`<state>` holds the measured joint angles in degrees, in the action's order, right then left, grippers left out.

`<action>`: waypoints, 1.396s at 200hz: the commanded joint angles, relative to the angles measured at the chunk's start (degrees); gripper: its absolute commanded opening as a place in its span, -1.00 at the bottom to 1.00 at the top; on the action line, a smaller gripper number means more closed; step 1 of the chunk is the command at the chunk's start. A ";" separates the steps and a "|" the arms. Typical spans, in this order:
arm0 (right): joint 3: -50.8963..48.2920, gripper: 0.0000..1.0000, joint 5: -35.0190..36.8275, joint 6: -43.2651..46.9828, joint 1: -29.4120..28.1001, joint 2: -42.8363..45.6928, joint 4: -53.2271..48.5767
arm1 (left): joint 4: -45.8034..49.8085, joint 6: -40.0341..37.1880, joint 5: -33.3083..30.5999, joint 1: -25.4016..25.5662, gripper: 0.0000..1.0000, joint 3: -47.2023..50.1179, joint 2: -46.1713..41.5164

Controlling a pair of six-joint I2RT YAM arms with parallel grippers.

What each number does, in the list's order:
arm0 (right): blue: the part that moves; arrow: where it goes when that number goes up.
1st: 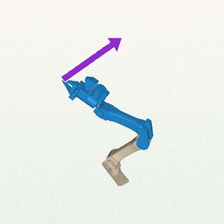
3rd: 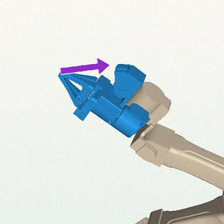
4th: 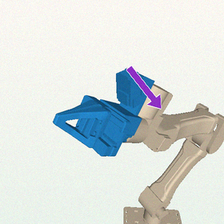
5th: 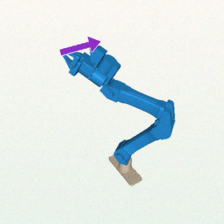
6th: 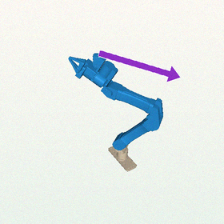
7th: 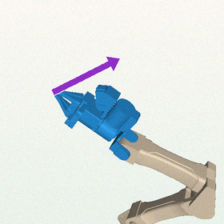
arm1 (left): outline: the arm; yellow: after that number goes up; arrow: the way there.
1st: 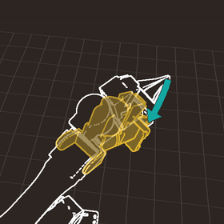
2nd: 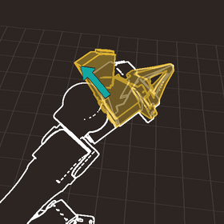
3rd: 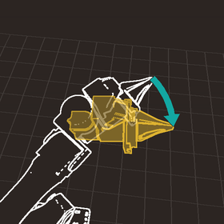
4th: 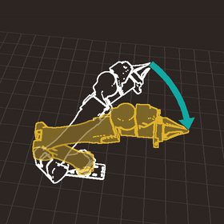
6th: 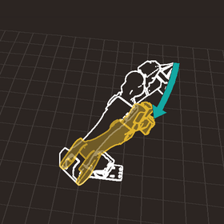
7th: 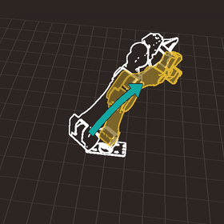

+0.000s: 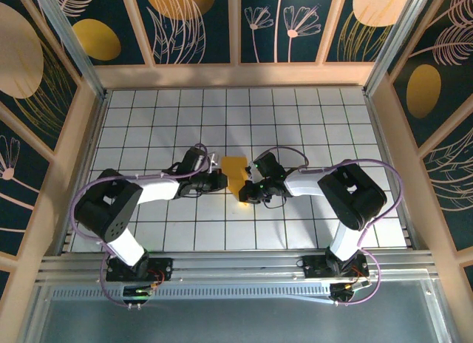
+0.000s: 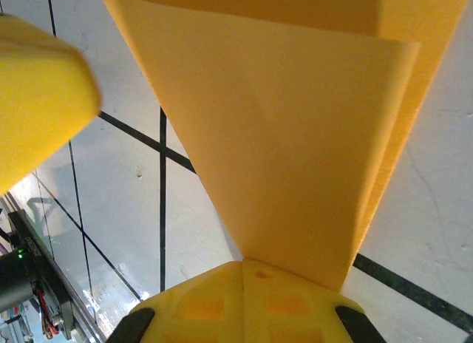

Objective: Fold a paper plane with a square sheet of paper (fold left side to right side)
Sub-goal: Third fold the triangle at the center of the table.

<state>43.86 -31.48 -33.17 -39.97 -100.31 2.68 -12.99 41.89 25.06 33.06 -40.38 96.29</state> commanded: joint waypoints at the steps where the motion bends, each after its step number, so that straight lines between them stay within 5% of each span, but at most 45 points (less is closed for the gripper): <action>1: -1.05 -1.00 8.02 1.18 0.16 -2.86 -7.73 | -1.00 0.35 0.66 -0.19 -1.00 -2.69 3.20; 178: 6.19 -1.00 1.80 -1.08 0.15 1.96 -5.46 | 7.85 -1.59 -6.07 -0.19 -1.00 -3.39 8.34; 279: 10.25 -1.00 1.59 -1.46 -0.99 -5.87 -2.70 | 8.51 -1.68 -6.51 -0.19 -1.00 -3.25 8.26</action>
<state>53.01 -30.00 -34.89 -40.25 -104.95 -0.03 -10.83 41.56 23.33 33.04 -44.45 102.43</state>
